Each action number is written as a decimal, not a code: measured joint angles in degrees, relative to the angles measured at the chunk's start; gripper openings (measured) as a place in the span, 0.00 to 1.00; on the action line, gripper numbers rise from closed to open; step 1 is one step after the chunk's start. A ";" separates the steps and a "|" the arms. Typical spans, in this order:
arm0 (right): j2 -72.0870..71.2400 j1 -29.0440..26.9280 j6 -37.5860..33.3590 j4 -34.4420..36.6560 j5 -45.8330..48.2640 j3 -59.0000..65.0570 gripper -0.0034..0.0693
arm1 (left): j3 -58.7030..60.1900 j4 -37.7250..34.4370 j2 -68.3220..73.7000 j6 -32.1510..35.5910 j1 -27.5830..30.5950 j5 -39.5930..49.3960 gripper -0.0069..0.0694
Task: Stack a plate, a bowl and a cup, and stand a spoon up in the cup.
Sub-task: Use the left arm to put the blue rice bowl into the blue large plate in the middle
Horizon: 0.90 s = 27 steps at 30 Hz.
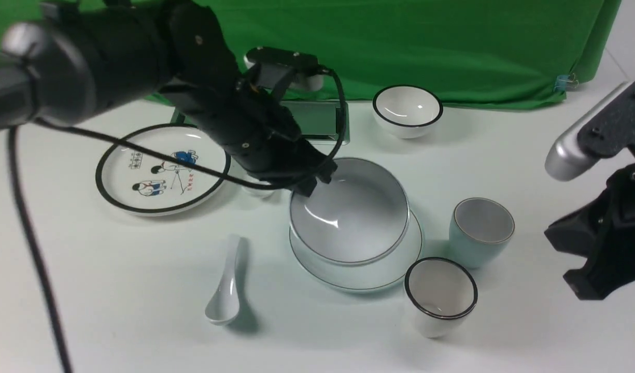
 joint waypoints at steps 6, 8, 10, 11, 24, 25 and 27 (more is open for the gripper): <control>4.26 -2.11 3.58 -3.02 -0.14 -1.53 0.09 | -7.34 0.11 10.66 -2.57 0.00 0.82 0.08; 7.95 -5.11 4.75 -3.45 0.48 -2.22 0.07 | -9.53 0.53 13.71 -3.54 0.11 1.11 0.08; 11.26 -7.48 6.01 -3.71 0.71 -3.16 0.06 | -10.16 0.52 14.95 -3.90 0.11 0.86 0.08; 11.96 -7.68 6.26 -3.75 0.64 -3.37 0.06 | -10.14 0.57 15.05 -4.03 0.11 0.79 0.08; 33.31 -10.25 9.60 -2.84 -1.87 -15.85 0.72 | -10.95 8.76 13.00 -8.86 0.11 1.65 0.44; 34.17 -10.25 9.60 -2.84 -2.23 -16.26 0.75 | -10.95 9.03 12.25 -8.86 0.11 2.12 0.46; 36.98 -10.25 9.60 -2.84 -3.64 -17.05 0.81 | -11.00 9.98 8.90 -8.93 0.11 4.11 0.50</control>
